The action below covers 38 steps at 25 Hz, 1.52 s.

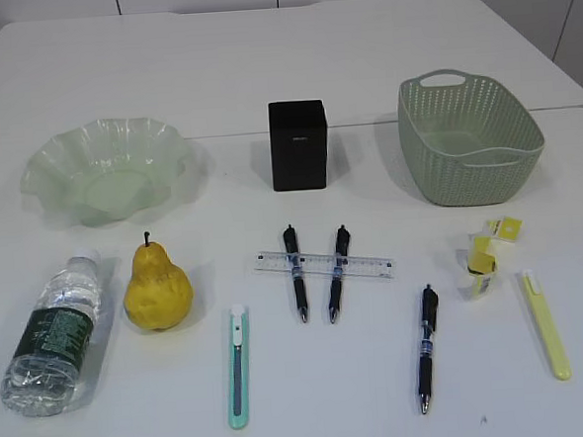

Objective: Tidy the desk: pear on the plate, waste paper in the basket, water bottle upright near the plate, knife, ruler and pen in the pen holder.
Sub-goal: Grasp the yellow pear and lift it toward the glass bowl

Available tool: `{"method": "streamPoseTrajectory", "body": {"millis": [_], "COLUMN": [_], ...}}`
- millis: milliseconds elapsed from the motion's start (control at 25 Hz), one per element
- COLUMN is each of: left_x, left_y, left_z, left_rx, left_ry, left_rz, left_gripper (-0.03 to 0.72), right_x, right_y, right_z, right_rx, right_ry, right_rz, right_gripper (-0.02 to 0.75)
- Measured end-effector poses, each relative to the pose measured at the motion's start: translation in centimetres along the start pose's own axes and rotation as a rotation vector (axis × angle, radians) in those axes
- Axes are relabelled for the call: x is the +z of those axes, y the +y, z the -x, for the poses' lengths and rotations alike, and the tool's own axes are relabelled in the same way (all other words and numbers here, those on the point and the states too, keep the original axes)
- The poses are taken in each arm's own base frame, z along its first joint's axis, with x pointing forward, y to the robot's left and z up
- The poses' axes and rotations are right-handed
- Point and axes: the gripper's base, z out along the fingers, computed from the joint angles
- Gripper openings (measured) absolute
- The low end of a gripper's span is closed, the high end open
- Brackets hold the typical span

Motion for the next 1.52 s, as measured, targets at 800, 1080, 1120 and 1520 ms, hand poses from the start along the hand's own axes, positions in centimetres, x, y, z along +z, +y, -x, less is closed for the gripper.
{"method": "streamPoseTrajectory", "body": {"millis": [800, 1080, 1120, 1520], "left_x": [-0.2, 2.0, 2.7, 10.4], "left_y": [-0.2, -0.5, -0.5, -1.0], "left_z": [0.7, 4.1, 4.7, 9.8], "left_rx": [-0.01, -0.038, -0.04, 0.002], "left_ry": [-0.071, -0.124, -0.105, 0.114], "left_rz": [-0.02, -0.046, -0.044, -0.05], "left_gripper": [0.458, 0.458, 0.458, 0.457], "right_x": [-0.6, 1.6, 2.2, 8.3], "right_y": [0.2, 0.3, 0.3, 0.8], "right_z": [1.6, 4.4, 4.9, 9.4], "right_rx": [0.064, 0.084, 0.089, 0.163], "right_ry": [-0.159, -0.164, -0.155, 0.021], "right_rz": [0.036, 0.055, 0.06, 0.136], "right_gripper": [0.517, 0.515, 0.515, 0.514]}}
